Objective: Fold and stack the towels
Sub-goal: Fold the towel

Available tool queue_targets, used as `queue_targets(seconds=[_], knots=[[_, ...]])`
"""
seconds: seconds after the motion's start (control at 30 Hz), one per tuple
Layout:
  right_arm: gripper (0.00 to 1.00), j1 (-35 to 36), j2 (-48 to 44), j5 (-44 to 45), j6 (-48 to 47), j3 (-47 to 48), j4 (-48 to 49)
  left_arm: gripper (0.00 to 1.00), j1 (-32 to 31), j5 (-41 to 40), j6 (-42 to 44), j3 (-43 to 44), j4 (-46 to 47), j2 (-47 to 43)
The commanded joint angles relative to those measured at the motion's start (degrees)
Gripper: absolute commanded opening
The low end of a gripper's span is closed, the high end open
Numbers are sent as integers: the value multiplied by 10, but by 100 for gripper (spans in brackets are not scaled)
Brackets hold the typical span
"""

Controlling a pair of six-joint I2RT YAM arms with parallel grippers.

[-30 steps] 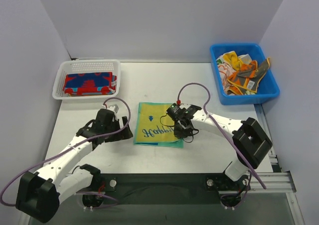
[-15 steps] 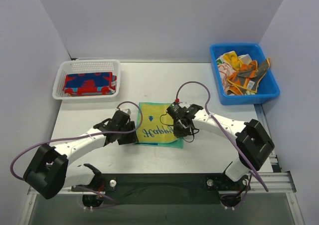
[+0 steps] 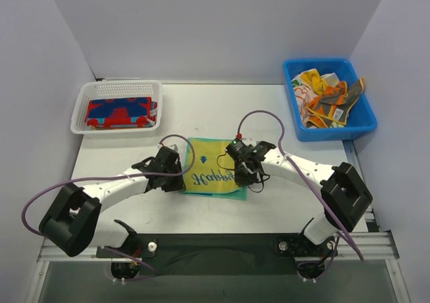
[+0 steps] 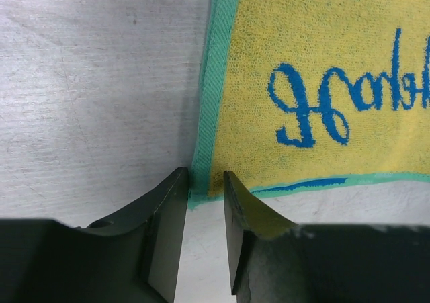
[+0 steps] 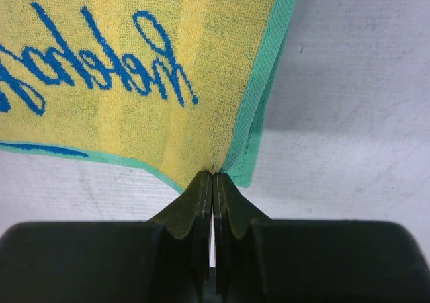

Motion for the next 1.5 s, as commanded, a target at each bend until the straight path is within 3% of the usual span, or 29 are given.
queue_targets(seconds=[0.0, 0.07, 0.23, 0.33, 0.8, 0.83, 1.0, 1.07, 1.3, 1.47], knots=[[0, 3, -18, 1, -5, -5, -27, 38, -3, -12, -5, 20, 19, 14], [0, 2, -23, 1, -6, -6, -28, 34, -3, -9, -5, 18, 18, 17], [0, 2, -34, -5, -6, -6, -29, 10, -3, -9, -8, 10, 18, 12], [0, 2, -38, -19, -3, -12, -33, 5, -3, -14, -8, 8, 17, 8], [0, -7, 40, -116, -27, -56, -36, 5, -3, -15, -8, 3, 7, 1], [6, -7, 45, -128, -30, -56, -35, 5, -2, -15, -8, 3, 6, 1], [24, -4, 35, -134, -34, -67, -36, 12, -3, -13, -7, 0, 0, -16], [33, -4, 21, -139, -37, -74, -37, 19, -2, -7, -6, -1, -6, -25], [34, -9, -61, -123, -30, -67, -48, 56, -3, -19, 1, 27, -66, -122], [29, -21, -108, -79, -26, -49, -45, 59, -6, -9, 11, 79, -81, -144]])
